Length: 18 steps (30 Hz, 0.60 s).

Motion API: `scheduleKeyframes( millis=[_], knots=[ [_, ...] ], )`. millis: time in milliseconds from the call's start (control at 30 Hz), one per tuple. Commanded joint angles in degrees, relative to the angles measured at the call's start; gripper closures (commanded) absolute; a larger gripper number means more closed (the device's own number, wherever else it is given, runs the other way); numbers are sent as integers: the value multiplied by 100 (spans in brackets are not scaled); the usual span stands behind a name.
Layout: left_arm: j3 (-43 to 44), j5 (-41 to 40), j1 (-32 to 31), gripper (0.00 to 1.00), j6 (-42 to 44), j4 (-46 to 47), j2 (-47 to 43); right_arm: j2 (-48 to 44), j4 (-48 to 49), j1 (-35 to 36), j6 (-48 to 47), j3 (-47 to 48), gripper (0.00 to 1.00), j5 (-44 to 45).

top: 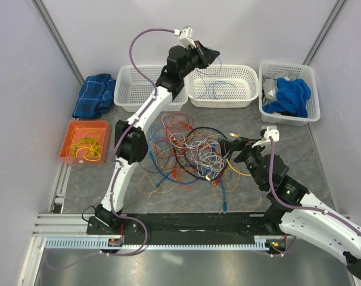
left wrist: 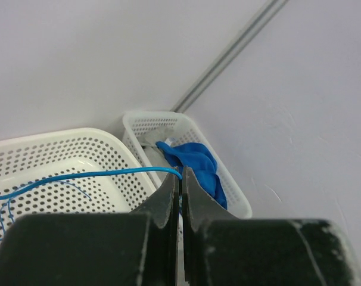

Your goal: Untangle the cables

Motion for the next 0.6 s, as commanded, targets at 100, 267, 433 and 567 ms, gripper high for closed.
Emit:
scheduleKeyframes(
  millis=[100, 267, 433, 567],
  knots=[
    [554, -272, -24, 98, -336, 929, 722, 15, 217, 18, -19, -180, 2, 400],
    [537, -88, -59, 83, -477, 983, 925, 296, 262, 9, -81, -110, 2, 410],
    [117, -52, -59, 0, -486, 956, 382, 349, 341, 9, -125, -127, 2, 497],
    [-885, -429, -59, 0, -302, 984, -716, 384, 437, 0, -63, -224, 2, 506]
  ],
)
